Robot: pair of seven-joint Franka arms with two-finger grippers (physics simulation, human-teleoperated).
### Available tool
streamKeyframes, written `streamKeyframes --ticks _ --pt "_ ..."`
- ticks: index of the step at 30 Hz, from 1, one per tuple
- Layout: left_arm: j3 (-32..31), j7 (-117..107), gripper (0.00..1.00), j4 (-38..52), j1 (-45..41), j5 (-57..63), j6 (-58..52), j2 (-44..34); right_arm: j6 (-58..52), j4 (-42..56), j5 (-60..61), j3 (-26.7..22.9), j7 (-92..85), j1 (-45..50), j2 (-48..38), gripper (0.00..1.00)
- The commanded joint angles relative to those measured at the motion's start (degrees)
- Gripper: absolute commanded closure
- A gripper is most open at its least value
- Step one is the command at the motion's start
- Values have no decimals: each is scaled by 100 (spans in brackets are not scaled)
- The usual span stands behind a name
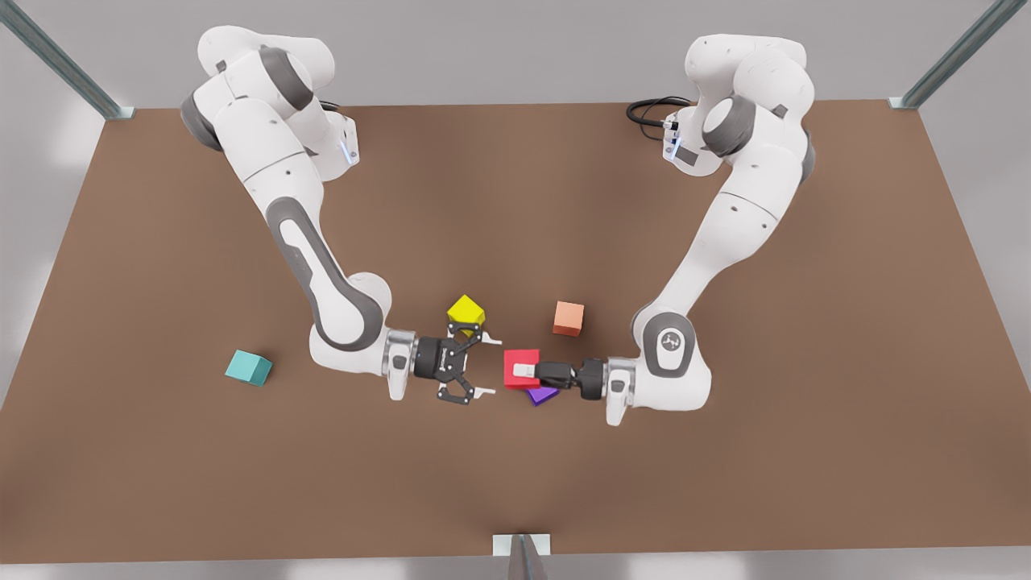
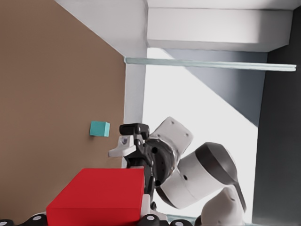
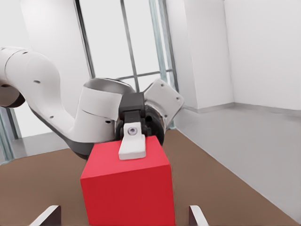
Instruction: Pick up red wooden cube and pass to hand red wooden cube and place in blue wooden cube
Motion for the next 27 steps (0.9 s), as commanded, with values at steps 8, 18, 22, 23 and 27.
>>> streamKeyframes --ticks 8,18,22,23,27 --pt "-118 944 37 10 -130 -136 406 37 47 58 -3 83 -413 127 26 0" --pt "-127 944 37 10 -165 -127 468 28 152 208 -3 92 -387 188 149 6" --pt "-127 944 37 10 -165 -127 468 28 161 208 -47 83 -387 188 149 40" --pt "-136 944 37 10 -165 -127 468 28 161 208 -47 83 -378 188 149 40" --pt "-136 935 37 10 -165 -127 468 11 161 225 -47 83 -281 188 149 40"
